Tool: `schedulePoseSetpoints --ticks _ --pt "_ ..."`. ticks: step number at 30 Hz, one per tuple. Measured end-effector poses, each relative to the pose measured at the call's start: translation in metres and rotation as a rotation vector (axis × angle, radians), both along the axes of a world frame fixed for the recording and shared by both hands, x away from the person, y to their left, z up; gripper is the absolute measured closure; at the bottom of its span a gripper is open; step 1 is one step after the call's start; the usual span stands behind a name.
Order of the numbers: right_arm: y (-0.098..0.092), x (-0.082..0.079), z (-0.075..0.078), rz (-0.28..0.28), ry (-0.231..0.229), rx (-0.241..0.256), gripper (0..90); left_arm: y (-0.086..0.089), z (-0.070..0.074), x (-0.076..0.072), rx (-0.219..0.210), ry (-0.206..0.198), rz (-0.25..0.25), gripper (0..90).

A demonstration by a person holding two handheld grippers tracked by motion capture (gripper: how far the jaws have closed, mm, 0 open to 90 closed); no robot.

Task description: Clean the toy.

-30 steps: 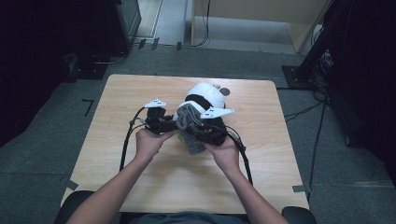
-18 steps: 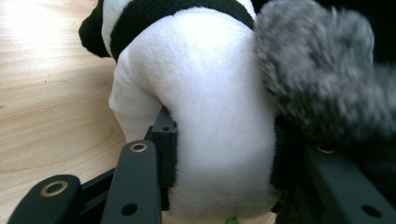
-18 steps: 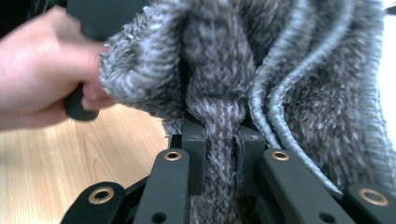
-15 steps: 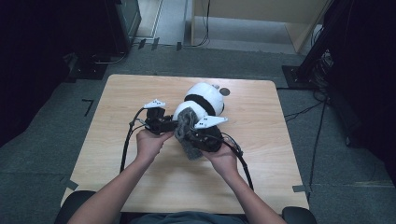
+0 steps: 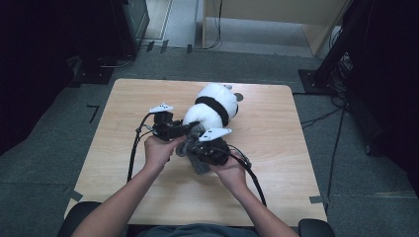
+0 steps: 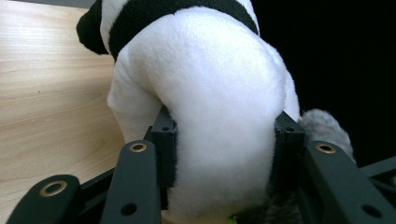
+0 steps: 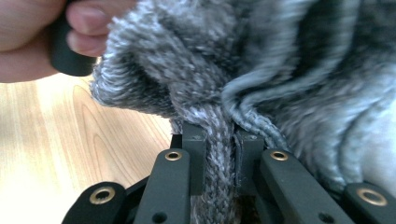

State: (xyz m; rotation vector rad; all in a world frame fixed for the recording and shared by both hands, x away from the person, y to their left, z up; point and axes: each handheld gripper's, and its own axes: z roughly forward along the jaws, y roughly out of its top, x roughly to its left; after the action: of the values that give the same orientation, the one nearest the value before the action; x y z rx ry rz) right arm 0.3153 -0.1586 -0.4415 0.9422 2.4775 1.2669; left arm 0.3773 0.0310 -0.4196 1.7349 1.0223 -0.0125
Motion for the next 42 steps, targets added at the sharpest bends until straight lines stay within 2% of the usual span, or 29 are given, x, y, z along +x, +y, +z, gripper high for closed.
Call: schedulePoseSetpoints --ticks 3,6,8,10,13,16,24,35,38,42 --pt "0.002 0.001 -0.005 0.006 -0.013 -0.017 79.6 0.0 0.0 0.0 -0.016 0.015 -0.001 56.0" --pt "0.004 0.005 -0.016 -0.004 0.022 -0.067 79.6 -0.001 0.002 -0.001 -0.021 0.007 -0.011 55.7" --pt "0.002 0.006 -0.02 -0.015 0.036 -0.069 79.6 -0.001 0.002 -0.001 -0.012 -0.001 -0.015 55.6" --pt "-0.001 0.008 -0.021 -0.019 0.032 -0.082 79.6 0.001 0.002 0.0 -0.02 0.009 -0.012 55.6" --pt "-0.008 0.012 -0.022 -0.041 0.043 -0.076 79.6 0.005 0.002 0.001 -0.027 0.015 -0.009 55.7" --pt "-0.02 0.018 -0.023 -0.073 0.077 -0.064 79.5 0.007 0.002 0.002 -0.033 0.011 -0.006 55.7" --pt "-0.039 0.026 -0.023 -0.138 0.106 -0.082 79.5 0.011 0.001 0.004 -0.047 0.019 0.001 55.3" --pt "-0.071 0.035 -0.012 -0.255 0.141 -0.035 79.7 0.017 0.001 0.006 -0.042 0.013 0.007 54.9" --pt "-0.079 0.037 -0.007 -0.285 0.15 0.003 79.8 0.019 0.001 0.007 -0.046 0.01 0.019 54.8" --pt "-0.093 0.038 0.0 -0.326 0.161 0.066 79.9 0.022 0.001 0.007 -0.021 -0.001 0.031 54.7"
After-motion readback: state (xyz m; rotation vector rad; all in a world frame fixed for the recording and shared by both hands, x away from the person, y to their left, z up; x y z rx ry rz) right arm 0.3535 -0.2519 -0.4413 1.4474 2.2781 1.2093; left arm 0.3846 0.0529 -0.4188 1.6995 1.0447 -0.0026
